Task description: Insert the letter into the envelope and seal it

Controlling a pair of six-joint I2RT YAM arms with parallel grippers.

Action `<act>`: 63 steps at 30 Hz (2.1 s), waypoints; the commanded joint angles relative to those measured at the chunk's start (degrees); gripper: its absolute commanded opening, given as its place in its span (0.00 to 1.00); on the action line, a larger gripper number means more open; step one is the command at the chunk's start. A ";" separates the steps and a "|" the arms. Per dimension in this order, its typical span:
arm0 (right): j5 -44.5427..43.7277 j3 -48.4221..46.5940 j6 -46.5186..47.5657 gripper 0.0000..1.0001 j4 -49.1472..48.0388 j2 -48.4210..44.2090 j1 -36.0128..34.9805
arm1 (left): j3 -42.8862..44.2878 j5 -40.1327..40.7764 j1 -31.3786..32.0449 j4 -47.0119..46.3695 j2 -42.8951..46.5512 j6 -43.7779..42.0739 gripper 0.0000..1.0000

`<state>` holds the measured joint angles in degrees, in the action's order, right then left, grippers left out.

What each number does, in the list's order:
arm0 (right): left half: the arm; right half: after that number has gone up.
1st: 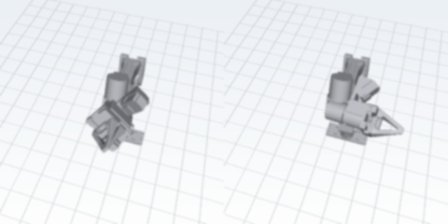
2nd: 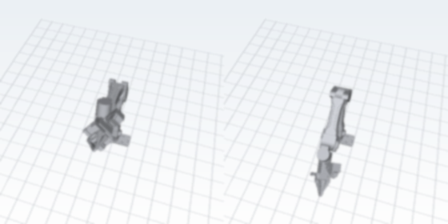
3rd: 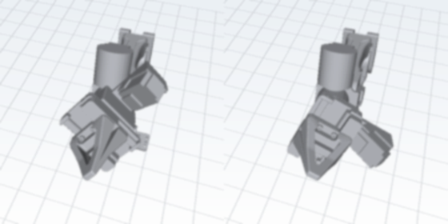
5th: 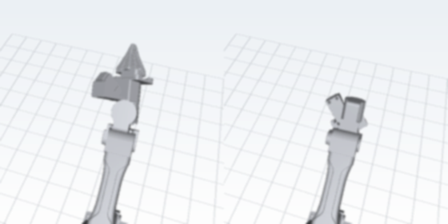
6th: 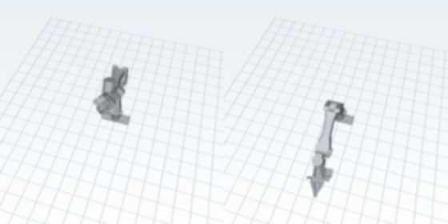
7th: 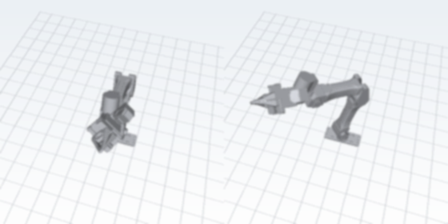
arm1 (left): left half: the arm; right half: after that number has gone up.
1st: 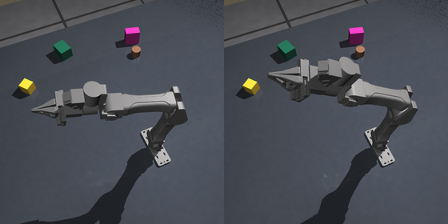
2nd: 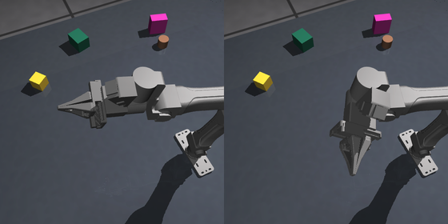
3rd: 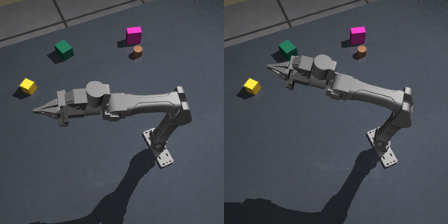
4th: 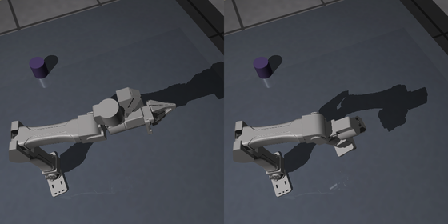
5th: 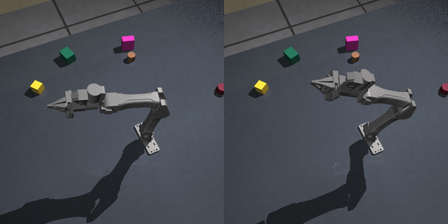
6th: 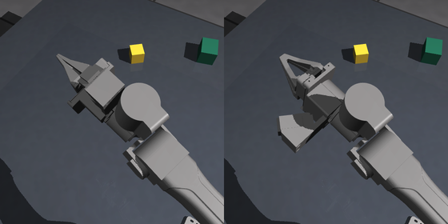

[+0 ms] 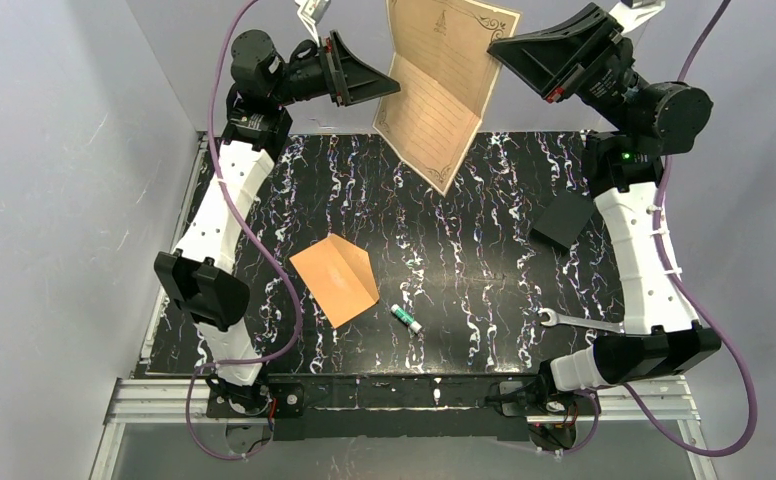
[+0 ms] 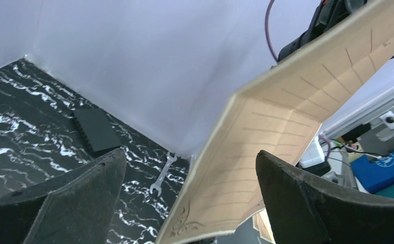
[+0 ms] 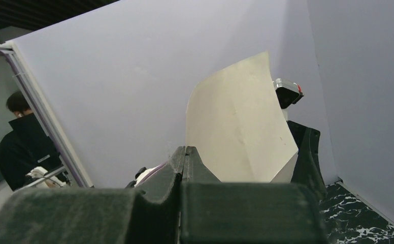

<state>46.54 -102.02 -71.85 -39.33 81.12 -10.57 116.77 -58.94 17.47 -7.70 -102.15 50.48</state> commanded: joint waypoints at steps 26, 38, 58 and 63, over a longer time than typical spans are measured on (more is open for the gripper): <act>8.93 5.84 11.35 0.51 5.39 -2.72 -0.42 | -7.11 1.13 -6.39 -18.33 1.48 22.19 0.00; 1.92 4.26 27.83 0.80 29.53 -2.24 -3.91 | -8.75 -1.54 -6.48 -20.77 0.16 20.36 0.00; -0.55 -3.44 61.83 0.86 58.97 8.10 -15.39 | -22.08 -24.90 -4.81 -21.26 9.96 7.45 0.00; 3.39 -5.81 62.12 0.70 61.62 9.96 -16.86 | -22.24 -27.55 -4.23 -21.29 10.73 6.92 0.00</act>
<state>46.15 -103.39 -13.10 19.68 91.20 -26.24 95.07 -81.71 12.93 -27.44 -94.50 58.94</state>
